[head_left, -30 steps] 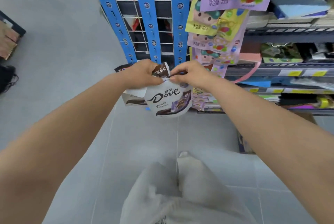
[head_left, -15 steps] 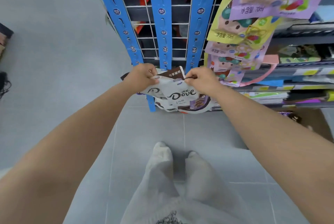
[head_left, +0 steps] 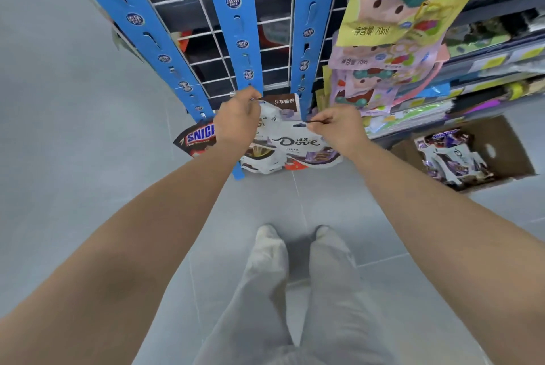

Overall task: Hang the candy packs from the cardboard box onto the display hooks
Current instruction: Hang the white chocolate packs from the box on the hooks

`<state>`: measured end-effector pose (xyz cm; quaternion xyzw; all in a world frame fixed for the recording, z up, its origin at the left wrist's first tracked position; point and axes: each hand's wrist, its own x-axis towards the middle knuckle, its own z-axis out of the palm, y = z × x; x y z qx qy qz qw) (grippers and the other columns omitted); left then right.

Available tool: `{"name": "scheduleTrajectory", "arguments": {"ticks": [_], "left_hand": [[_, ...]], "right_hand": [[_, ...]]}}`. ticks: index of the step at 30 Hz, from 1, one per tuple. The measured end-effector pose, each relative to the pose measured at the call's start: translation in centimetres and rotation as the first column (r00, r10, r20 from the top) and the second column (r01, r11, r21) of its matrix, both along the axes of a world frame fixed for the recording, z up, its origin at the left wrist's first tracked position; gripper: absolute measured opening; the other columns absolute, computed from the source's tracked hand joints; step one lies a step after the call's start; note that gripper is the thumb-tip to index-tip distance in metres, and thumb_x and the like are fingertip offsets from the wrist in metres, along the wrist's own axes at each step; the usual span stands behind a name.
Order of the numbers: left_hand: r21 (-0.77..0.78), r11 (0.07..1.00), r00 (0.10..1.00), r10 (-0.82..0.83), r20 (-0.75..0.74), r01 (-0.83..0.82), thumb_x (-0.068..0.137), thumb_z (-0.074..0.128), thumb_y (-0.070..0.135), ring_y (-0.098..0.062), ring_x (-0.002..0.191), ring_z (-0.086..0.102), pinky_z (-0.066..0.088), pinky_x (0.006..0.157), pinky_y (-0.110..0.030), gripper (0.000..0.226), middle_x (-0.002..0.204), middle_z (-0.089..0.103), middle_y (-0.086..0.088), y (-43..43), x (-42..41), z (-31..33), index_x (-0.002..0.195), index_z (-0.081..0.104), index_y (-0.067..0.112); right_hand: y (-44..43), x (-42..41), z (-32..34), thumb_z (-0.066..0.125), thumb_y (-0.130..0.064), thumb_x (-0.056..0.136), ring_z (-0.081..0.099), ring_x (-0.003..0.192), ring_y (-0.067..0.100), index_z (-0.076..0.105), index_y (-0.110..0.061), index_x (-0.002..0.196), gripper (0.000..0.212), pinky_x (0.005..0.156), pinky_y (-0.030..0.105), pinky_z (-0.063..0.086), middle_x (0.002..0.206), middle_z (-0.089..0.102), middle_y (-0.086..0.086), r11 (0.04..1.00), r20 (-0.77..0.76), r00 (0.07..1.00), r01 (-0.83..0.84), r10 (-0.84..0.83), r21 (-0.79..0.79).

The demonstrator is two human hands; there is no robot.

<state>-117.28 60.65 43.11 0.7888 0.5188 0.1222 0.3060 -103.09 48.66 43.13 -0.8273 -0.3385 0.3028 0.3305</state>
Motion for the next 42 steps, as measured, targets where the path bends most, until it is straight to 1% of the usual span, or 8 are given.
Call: {"name": "scheduleTrajectory", "arguments": {"ticks": [5,11,20,25,33,36,39,42], "left_hand": [[-0.08,0.978,0.979,0.198,0.046,-0.194,0.096,0.043,0.016,-0.026,0.079,0.057,0.05,0.073,-0.038,0.03,0.08,0.06,-0.008,1.4,1.4,-2.4,0.125,0.048,0.015],[-0.096,0.956,0.954,0.286,0.088,-0.278,0.096,0.044,0.019,-0.019,0.093,0.06,0.044,0.073,-0.026,0.027,0.109,0.066,-0.009,3.0,2.4,-3.9,0.115,0.062,0.012],[-0.182,0.905,0.902,0.411,0.135,-0.385,0.086,0.058,0.037,-0.013,0.086,0.06,0.051,0.085,-0.037,0.017,0.083,0.064,0.009,3.4,2.8,-4.4,0.088,0.066,0.022],[-0.427,0.765,0.817,0.568,0.096,-0.482,0.076,0.067,0.037,-0.014,0.072,0.061,0.053,0.077,-0.033,0.019,0.074,0.064,0.007,4.3,4.1,-3.0,0.067,0.058,0.023],[-0.66,0.565,0.74,0.672,0.021,-0.495,0.072,0.073,0.019,-0.017,0.071,0.062,0.058,0.077,-0.032,0.027,0.073,0.058,-0.002,5.3,4.7,-0.6,0.088,0.052,0.012],[-0.752,0.492,0.778,0.627,-0.045,-0.439,0.076,0.069,0.017,-0.017,0.066,0.061,0.054,0.055,-0.027,0.037,0.077,0.061,-0.006,5.6,4.5,0.2,0.108,0.053,0.01],[-0.812,0.434,0.784,0.62,-0.046,-0.391,0.084,0.062,0.013,-0.017,0.059,0.058,0.047,0.049,-0.025,0.008,0.071,0.059,-0.006,5.2,4.4,1.1,0.09,0.057,0.012],[-0.785,0.498,0.816,0.578,-0.016,-0.368,0.085,0.067,0.024,-0.017,0.074,0.065,0.055,0.06,-0.028,0.022,0.087,0.068,-0.005,5.4,3.7,-0.3,0.102,0.061,0.012]], "right_hand": [[-0.7,0.4,-0.7,0.069,-0.008,0.081,0.058,0.074,0.01,0.074,-0.001,0.092,0.013,0.072,0.018,0.041,0.089,0.073,0.012,1.0,0.009,1.0,-0.016,0.016,-0.015],[0.7,1.0,-0.8,0.068,-0.011,0.083,0.057,0.079,0.008,0.073,-0.004,0.095,0.015,0.067,0.01,0.042,0.087,0.068,0.002,0.997,0.015,0.996,-0.083,0.083,0.004],[3.0,2.0,-0.9,0.066,-0.011,0.084,0.058,0.079,0.011,0.072,-0.004,0.095,0.014,0.079,0.026,0.049,0.093,0.071,0.011,0.986,0.0,0.986,-0.165,0.165,0.018],[3.3,2.5,-1.3,0.067,-0.011,0.084,0.059,0.079,0.012,0.072,-0.004,0.094,0.014,0.079,0.026,0.05,0.092,0.071,0.011,0.985,-0.001,0.985,-0.174,0.174,-0.001],[3.2,2.5,-1.4,0.067,-0.011,0.084,0.059,0.078,0.012,0.072,-0.005,0.095,0.014,0.076,0.024,0.049,0.092,0.071,0.01,0.982,-0.008,0.983,-0.186,0.186,-0.03],[3.2,2.3,-1.4,0.068,-0.012,0.083,0.06,0.078,0.013,0.073,-0.005,0.094,0.014,0.08,0.03,0.053,0.093,0.071,0.01,0.981,-0.005,0.981,-0.191,0.191,-0.033],[3.3,2.1,-1.4,0.068,-0.013,0.083,0.06,0.081,0.014,0.073,-0.007,0.094,0.014,0.083,0.035,0.053,0.092,0.071,0.008,0.98,0.001,0.981,-0.196,0.196,-0.035],[3.2,1.8,-1.6,0.068,-0.014,0.083,0.061,0.081,0.015,0.073,-0.007,0.093,0.013,0.085,0.038,0.053,0.091,0.071,0.008,0.98,-0.003,0.981,-0.195,0.195,-0.033]]}}
